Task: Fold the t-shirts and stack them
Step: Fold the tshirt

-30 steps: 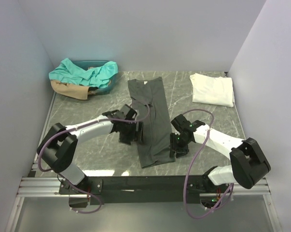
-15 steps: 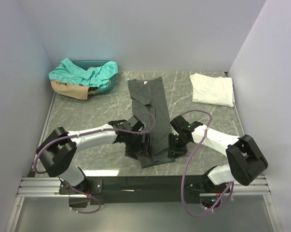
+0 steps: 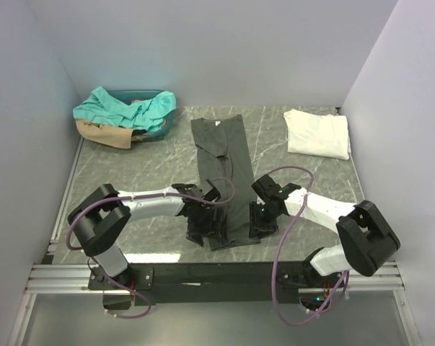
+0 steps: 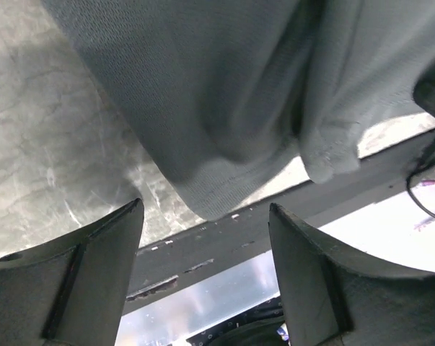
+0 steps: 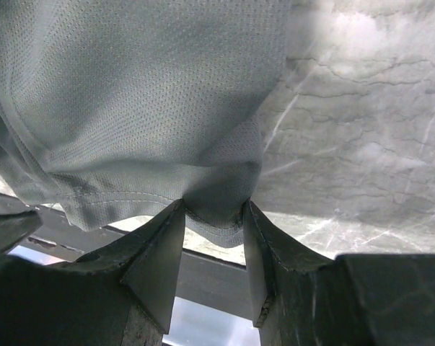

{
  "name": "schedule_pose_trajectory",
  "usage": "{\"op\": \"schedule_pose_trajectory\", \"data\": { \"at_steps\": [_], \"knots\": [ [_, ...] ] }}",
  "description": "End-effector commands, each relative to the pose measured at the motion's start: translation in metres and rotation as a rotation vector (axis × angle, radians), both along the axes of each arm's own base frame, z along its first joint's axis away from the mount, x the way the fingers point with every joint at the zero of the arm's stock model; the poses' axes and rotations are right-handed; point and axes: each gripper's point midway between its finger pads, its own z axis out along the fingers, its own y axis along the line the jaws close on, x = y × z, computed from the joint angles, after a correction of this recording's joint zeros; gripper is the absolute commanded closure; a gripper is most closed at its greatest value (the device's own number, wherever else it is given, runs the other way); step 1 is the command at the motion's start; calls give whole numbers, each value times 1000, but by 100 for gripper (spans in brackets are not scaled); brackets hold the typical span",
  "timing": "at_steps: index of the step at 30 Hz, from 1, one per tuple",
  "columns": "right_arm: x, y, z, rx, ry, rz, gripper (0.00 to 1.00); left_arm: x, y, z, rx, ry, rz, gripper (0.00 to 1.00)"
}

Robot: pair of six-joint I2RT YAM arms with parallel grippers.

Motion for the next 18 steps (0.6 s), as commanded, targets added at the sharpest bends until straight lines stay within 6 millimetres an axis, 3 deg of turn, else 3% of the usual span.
{"op": "schedule_pose_trajectory", "data": {
  "at_steps": [1,8,18],
  "knots": [
    [-3,2,-5,3,2,4,55,2,-6,-3,-9,-9,-14,25],
    [-5,3,-4,1,2,6,56,0,-7,-17,16,6,-53,30],
    [-13,-4,-7,-17,19,-1,70,-6,6,-34,93,12,-70,79]
  ]
}}
